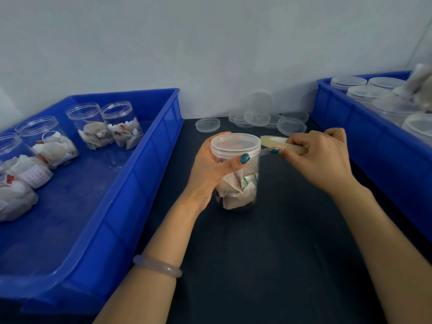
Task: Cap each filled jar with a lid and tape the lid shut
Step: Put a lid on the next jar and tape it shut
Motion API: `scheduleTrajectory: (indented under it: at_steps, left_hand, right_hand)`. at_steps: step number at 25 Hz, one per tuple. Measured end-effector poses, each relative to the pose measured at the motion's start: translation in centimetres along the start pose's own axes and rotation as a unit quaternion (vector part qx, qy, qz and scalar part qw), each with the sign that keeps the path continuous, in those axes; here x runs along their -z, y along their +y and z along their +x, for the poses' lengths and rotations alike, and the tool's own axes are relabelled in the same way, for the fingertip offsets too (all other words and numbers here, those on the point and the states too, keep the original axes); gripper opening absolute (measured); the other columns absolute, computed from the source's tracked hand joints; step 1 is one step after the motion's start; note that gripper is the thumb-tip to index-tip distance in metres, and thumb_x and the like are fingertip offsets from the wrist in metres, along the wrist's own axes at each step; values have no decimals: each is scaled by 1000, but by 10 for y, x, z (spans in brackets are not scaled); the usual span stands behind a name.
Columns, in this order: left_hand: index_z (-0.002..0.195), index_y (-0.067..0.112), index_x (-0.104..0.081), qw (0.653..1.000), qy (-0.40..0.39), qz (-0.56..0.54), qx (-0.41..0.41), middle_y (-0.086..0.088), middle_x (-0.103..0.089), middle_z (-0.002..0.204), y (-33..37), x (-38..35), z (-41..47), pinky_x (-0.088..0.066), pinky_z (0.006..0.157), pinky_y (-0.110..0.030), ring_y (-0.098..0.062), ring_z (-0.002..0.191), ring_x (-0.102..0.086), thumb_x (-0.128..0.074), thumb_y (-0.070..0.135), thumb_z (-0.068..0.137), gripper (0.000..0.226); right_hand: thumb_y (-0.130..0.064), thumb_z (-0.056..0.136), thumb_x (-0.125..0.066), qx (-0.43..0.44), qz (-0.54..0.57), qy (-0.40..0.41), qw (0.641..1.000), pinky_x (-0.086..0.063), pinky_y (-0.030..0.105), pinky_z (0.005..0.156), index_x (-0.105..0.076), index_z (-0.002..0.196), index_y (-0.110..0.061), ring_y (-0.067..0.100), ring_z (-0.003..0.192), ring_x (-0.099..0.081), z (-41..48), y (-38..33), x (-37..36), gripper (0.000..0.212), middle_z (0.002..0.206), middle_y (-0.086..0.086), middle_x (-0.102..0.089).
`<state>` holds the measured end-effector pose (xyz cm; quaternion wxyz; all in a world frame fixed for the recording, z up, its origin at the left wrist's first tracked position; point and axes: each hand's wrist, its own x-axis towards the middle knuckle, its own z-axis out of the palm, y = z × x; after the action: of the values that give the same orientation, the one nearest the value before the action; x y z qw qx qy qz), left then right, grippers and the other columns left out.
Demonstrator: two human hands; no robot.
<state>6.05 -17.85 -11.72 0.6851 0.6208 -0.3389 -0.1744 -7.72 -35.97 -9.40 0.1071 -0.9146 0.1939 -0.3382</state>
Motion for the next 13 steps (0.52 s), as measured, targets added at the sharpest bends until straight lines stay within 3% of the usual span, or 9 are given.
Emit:
scheduleTrajectory:
  at_steps: [5,8,11,13]
  left_hand:
    - [130,16,-57,993,-112,-37,18,2,-70,120,5,5,-2,-52,94,-26,-14,117,-63,-91,59,46,100]
    - [139,18,-50,988,-151,-11,22,2,-63,135,3,7,-3,-43,110,-32,-13,129,-55,-88,63,49,108]
    - [149,21,-40,989,-144,38,13,3,-50,149,4,9,-2,-36,116,-33,-9,136,-46,-86,67,48,121]
    - [154,26,-31,992,-111,55,-2,11,-53,144,2,14,0,-40,113,-28,-3,133,-49,-89,53,58,116]
  right_hand:
    - [-84,77,-37,20,65,20,997,-16,26,81,-73,87,-27,3,69,-42,0,-9,-2,68,63,-6,-56]
    - [-88,73,-33,52,97,-12,994,-16,27,79,-71,88,-26,4,73,-41,-1,-6,-2,74,67,-1,-56]
    - [-82,80,-39,62,106,-34,992,-17,29,80,-67,84,-26,6,72,-43,-5,-4,-5,62,68,-1,-58]
    - [-77,79,-41,52,96,-33,993,-18,30,81,-64,83,-27,5,70,-45,-5,-4,-7,56,68,-3,-59]
